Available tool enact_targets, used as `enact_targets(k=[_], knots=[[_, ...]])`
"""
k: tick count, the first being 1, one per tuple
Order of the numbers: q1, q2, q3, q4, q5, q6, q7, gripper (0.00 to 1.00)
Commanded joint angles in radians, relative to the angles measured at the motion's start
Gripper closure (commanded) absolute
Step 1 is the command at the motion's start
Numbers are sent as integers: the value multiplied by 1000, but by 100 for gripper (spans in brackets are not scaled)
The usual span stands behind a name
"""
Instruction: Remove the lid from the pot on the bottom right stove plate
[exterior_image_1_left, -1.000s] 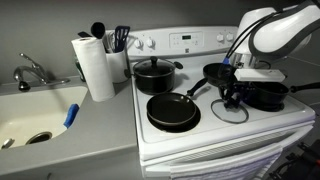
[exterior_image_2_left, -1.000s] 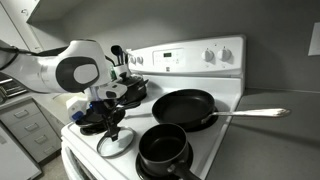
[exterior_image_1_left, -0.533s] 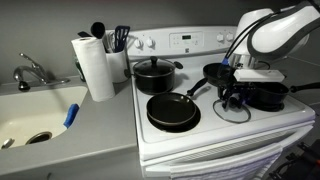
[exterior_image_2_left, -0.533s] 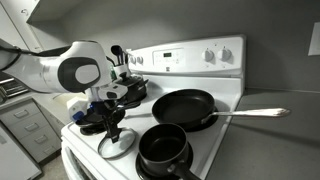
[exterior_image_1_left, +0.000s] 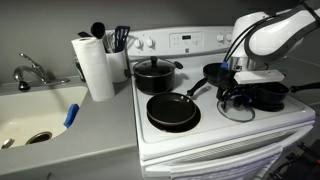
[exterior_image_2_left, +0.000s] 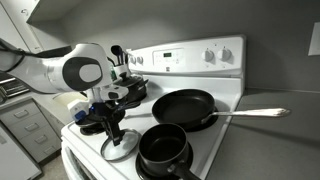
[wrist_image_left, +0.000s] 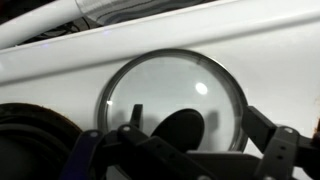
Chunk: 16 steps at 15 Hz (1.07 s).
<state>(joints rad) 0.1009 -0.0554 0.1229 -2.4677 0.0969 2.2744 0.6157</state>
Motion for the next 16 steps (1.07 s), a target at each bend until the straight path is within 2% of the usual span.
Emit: enact_targets(k=[1, 8, 16], knots=[[1, -23, 2, 56, -43, -94, -19, 0], [10, -112, 21, 170, -89, -293, -30, 0], [13, -174, 57, 222, -102, -374, -34, 0]])
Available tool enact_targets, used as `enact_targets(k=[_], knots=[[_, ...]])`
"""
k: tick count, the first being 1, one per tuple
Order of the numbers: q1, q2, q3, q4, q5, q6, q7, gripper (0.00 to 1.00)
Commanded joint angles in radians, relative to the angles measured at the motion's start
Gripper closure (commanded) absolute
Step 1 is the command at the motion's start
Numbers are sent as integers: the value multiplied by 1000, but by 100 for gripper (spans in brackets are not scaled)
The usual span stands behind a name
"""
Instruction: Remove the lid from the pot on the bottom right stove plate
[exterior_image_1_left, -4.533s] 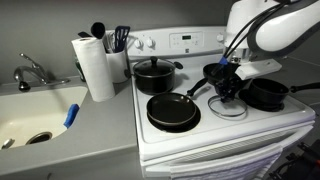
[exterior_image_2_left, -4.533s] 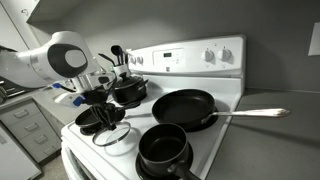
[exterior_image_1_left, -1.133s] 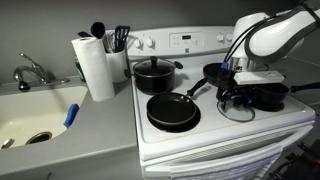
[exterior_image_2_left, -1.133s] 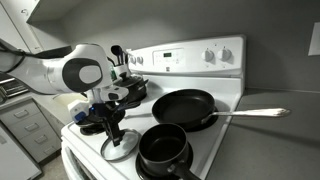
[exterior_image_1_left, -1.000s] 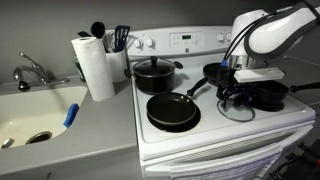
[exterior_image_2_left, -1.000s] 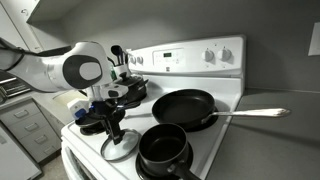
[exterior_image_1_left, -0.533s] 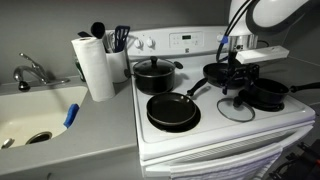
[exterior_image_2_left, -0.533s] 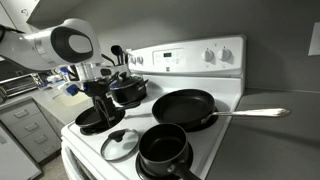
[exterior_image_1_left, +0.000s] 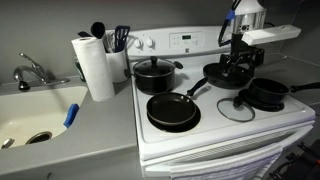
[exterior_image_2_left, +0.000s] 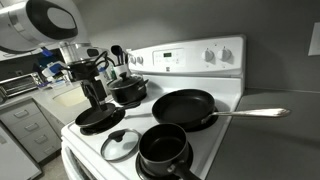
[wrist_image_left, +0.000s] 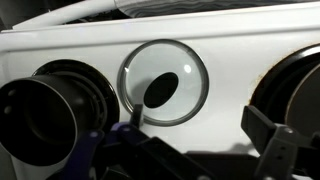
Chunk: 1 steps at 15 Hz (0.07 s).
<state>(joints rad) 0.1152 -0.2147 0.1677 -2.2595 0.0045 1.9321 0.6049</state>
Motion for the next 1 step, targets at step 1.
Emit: enact_targets(k=[1], knots=[[0, -19, 16, 13, -7, -29, -25, 0]])
